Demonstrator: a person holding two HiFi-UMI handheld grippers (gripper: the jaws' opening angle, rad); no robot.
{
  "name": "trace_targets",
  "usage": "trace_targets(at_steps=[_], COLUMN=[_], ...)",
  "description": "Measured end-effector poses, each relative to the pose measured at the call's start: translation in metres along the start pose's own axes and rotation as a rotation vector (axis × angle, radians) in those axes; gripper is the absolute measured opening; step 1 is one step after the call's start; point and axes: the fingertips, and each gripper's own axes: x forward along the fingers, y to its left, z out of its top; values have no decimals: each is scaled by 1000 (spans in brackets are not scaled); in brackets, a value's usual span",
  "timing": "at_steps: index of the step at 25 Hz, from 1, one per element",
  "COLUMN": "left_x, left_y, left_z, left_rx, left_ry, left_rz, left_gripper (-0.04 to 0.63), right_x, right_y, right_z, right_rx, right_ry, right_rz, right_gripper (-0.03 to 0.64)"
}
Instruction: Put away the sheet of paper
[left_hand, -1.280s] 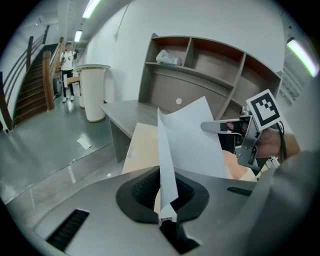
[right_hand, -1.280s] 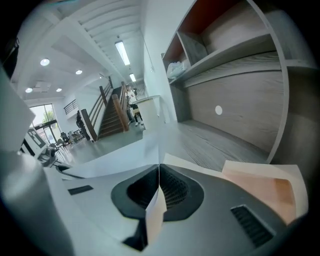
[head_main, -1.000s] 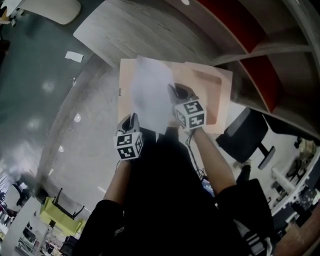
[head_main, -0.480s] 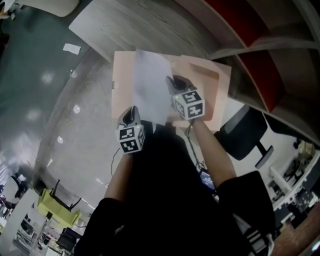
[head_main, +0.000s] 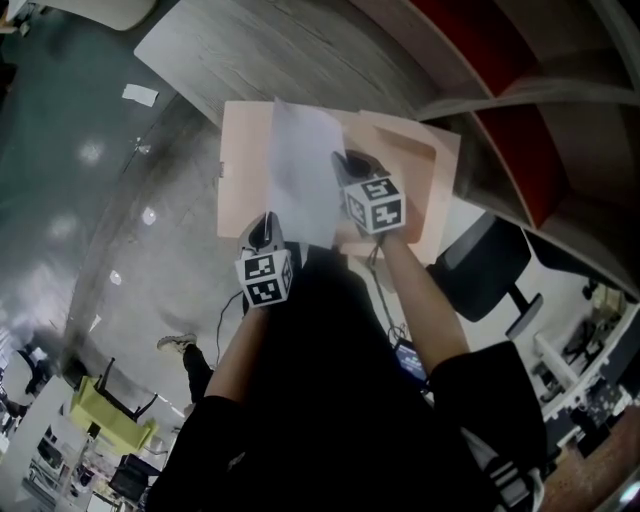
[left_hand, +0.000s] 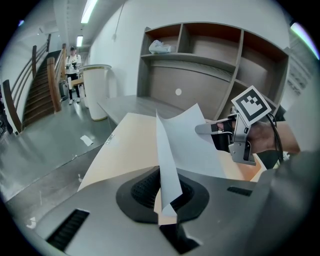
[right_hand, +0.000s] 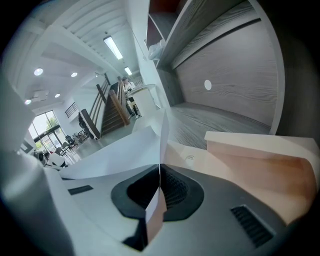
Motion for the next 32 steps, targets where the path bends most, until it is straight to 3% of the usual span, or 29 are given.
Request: trace_targets(at_steps=[18,32], left_x=[9,12], left_y=[-9,-16], left_z=[-19,-26], left_rx=[19,28], left_ry=[75,87], left_rz=[-39,-57], left_gripper=[46,46], right_x=[3,1], right_y=[-13,-22], right_z=[-11,-21], right_rx=[45,117], right_ry=[27,43], right_rz=[-15,-17], right_gripper=[18,18])
